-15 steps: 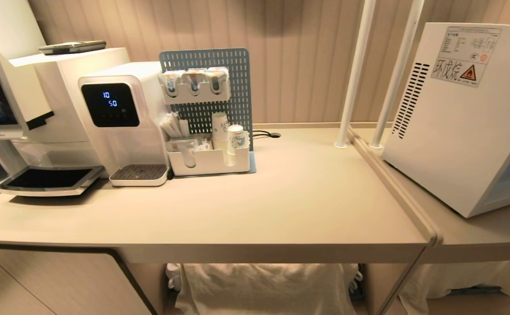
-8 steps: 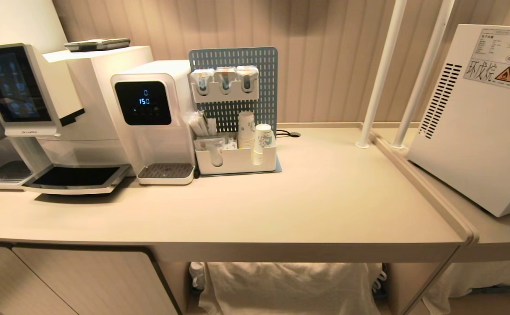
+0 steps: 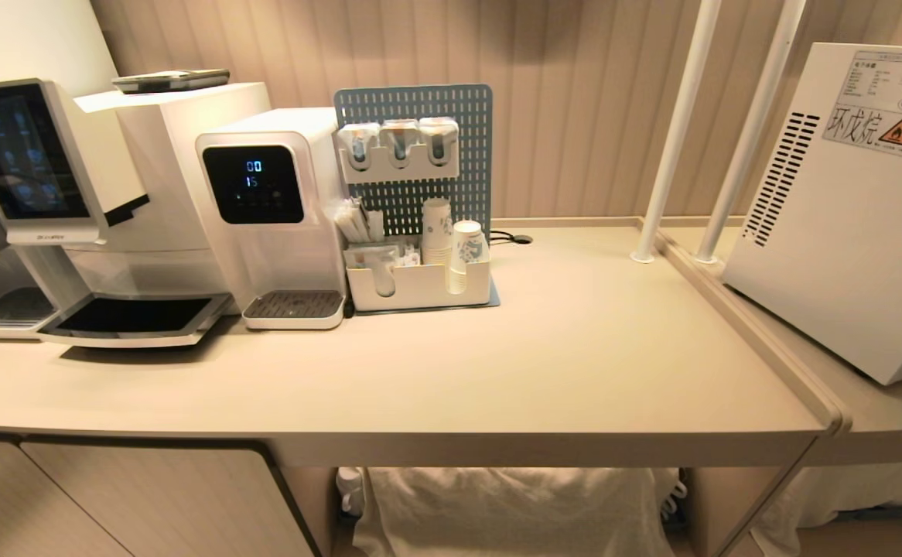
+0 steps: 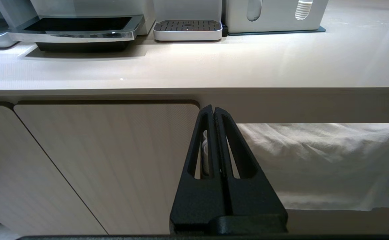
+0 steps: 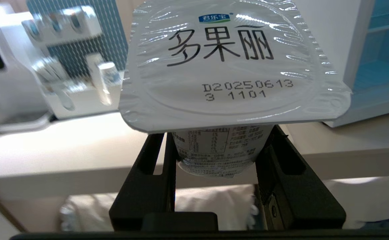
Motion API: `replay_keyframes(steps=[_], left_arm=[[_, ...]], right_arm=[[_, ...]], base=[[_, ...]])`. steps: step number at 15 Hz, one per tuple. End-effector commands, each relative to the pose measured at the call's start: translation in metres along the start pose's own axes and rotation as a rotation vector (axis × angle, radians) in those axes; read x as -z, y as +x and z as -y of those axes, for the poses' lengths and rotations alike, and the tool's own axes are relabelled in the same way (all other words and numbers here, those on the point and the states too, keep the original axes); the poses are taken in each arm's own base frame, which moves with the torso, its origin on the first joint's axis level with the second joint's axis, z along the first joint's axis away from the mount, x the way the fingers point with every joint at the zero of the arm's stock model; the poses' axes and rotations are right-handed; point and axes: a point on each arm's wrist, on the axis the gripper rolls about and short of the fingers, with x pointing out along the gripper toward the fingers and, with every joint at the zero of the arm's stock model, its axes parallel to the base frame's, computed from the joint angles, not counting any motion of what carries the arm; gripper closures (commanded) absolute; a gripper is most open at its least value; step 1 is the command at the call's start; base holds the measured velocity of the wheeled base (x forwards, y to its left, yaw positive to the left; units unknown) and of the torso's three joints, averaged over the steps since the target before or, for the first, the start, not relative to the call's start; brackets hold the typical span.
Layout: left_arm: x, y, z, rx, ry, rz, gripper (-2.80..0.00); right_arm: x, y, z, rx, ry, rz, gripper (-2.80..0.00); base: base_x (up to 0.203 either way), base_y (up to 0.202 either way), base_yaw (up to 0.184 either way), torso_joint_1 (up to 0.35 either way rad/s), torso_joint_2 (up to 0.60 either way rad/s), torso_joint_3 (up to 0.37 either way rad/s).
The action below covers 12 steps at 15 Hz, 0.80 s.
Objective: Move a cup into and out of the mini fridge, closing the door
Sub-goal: Place the yoghurt on the table
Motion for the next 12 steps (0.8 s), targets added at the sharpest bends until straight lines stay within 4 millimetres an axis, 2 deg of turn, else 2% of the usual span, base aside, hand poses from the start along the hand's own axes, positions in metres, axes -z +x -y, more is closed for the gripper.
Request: replay_keyframes(steps=[1, 2, 4, 6, 7, 9, 12], left_arm=[[0.0, 0.0, 0.0, 0.0, -0.001, 0.0, 0.0], [0.0, 0.0, 0.0, -0.001, -0.001, -0.001, 0.0], [0.0, 0.0, 0.0, 0.0, -0.001, -0.001, 0.0], [0.0, 0.0, 0.0, 0.0, 0.001, 0.001, 0.0], [0.0, 0.0, 0.0, 0.0, 0.001, 0.001, 0.0], [0.0, 0.0, 0.0, 0.0, 0.001, 0.001, 0.0], [0.0, 0.0, 0.0, 0.0, 0.003, 0.001, 0.0]], right_arm=[[-0.036, 0.071, -0.005, 0.02, 0.068, -0.248, 0.0], [-0.033, 0.107, -0.005, 0.008, 0.094, -0.366, 0.0], [-0.006, 0.172, 0.0, -0.097, 0.121, -0.515, 0.0], [0.042, 0.225, 0.022, -0.311, 0.124, -0.604, 0.0], [0.072, 0.246, 0.037, -0.408, 0.113, -0.636, 0.0], [0.129, 0.274, 0.062, -0.55, 0.084, -0.661, 0.0], [0.202, 0.303, 0.078, -0.69, -0.01, -0.623, 0.0]], base=[[0.0, 0.0, 0.0, 0.0, 0.0, 0.0], [0.0, 0.0, 0.0, 0.0, 0.0, 0.0], [0.0, 0.0, 0.0, 0.0, 0.0, 0.0], [0.0, 0.0, 0.0, 0.0, 0.0, 0.0], [0.0, 0.0, 0.0, 0.0, 0.0, 0.0], [0.0, 0.0, 0.0, 0.0, 0.0, 0.0], [0.0, 0.0, 0.0, 0.0, 0.0, 0.0]])
